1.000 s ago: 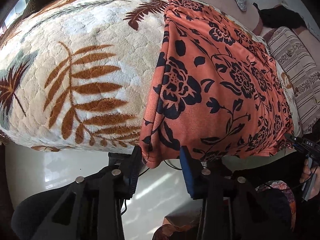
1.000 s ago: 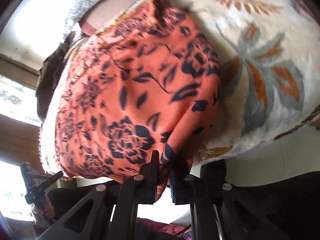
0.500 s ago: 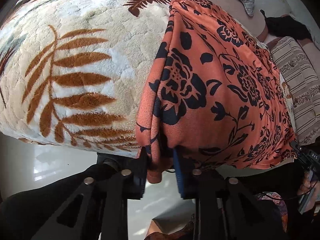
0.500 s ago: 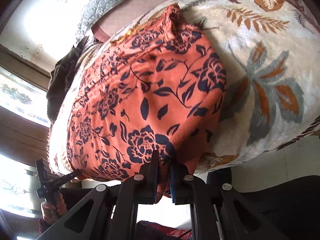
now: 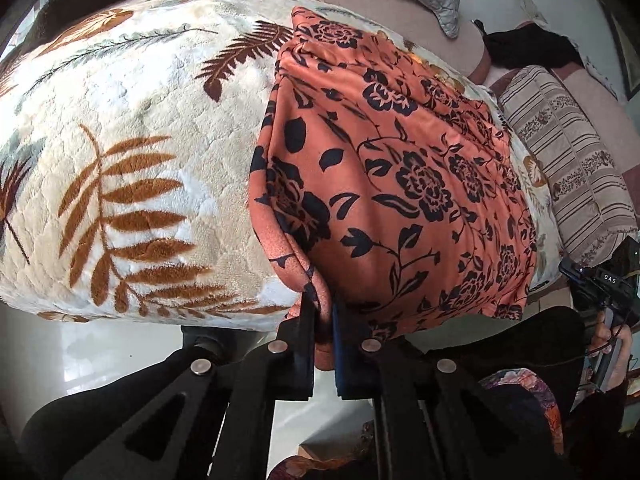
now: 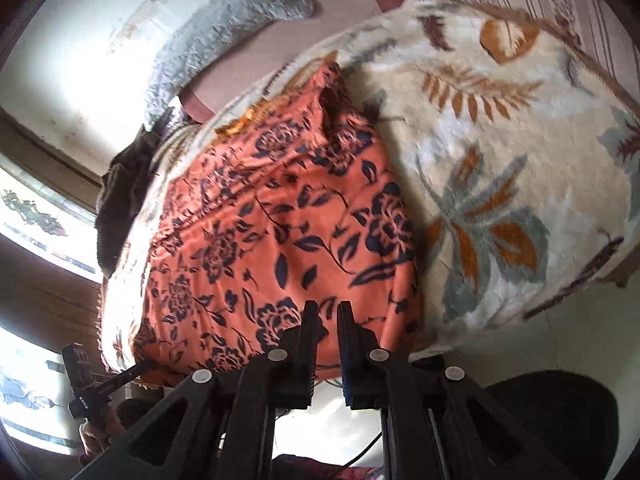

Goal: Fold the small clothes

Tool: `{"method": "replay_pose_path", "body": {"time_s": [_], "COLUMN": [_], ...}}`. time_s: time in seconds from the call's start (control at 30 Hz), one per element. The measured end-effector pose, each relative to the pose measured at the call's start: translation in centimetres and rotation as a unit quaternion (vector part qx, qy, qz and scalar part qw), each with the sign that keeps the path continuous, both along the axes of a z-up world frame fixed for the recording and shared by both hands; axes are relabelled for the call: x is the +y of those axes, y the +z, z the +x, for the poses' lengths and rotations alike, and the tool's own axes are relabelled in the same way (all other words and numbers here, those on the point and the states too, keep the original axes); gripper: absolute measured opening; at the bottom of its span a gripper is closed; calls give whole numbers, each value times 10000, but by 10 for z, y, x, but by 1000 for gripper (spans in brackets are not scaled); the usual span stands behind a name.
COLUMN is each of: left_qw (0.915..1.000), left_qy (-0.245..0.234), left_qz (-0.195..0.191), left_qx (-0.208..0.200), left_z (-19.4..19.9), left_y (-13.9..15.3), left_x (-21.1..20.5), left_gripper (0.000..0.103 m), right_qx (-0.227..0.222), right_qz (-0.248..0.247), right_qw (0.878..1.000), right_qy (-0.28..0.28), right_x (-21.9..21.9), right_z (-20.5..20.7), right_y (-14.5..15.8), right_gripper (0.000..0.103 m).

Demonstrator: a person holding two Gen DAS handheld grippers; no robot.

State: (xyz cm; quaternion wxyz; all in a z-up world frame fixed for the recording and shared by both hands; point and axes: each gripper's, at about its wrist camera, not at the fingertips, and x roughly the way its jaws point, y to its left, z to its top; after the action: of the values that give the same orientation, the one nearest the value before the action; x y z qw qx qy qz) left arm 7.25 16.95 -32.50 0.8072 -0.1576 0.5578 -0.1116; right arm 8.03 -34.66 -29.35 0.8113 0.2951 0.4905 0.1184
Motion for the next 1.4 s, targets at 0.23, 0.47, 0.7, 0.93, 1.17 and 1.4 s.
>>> {"method": "replay_pose_path", "body": {"time_s": [0.23, 0.47, 0.7, 0.93, 1.17, 1.4], "left_qw": [9982, 9983, 9996, 9974, 9880, 9830], "left_qy": [157, 188, 46, -307, -113, 259], "left_qz": [408, 235, 18, -495, -1095, -1276], "left_qx": [407, 504, 293, -431, -1082, -1297], "left_z": [5, 13, 6, 7, 46, 106], "left_y": [-26, -43, -24, 43, 111, 149], "left_x": [2, -1, 6, 3, 15, 36], "left_gripper": [38, 48, 8, 8, 7, 7], "right_qx": [1019, 1282, 806, -203, -1081, -1415], "right_qz": [47, 126, -108, 582, 1412, 1757], "right_qw": [9940, 9913, 9967, 9981, 9840, 9733], "right_qy": [-386, -278, 78, 1, -113, -435], "right_x": [0, 19, 22, -3, -19, -29], "right_z": [7, 23, 13, 2, 23, 83], "right_y": [-61, -96, -82, -16, 41, 85], "right_gripper": [67, 69, 7, 6, 6, 6]}}
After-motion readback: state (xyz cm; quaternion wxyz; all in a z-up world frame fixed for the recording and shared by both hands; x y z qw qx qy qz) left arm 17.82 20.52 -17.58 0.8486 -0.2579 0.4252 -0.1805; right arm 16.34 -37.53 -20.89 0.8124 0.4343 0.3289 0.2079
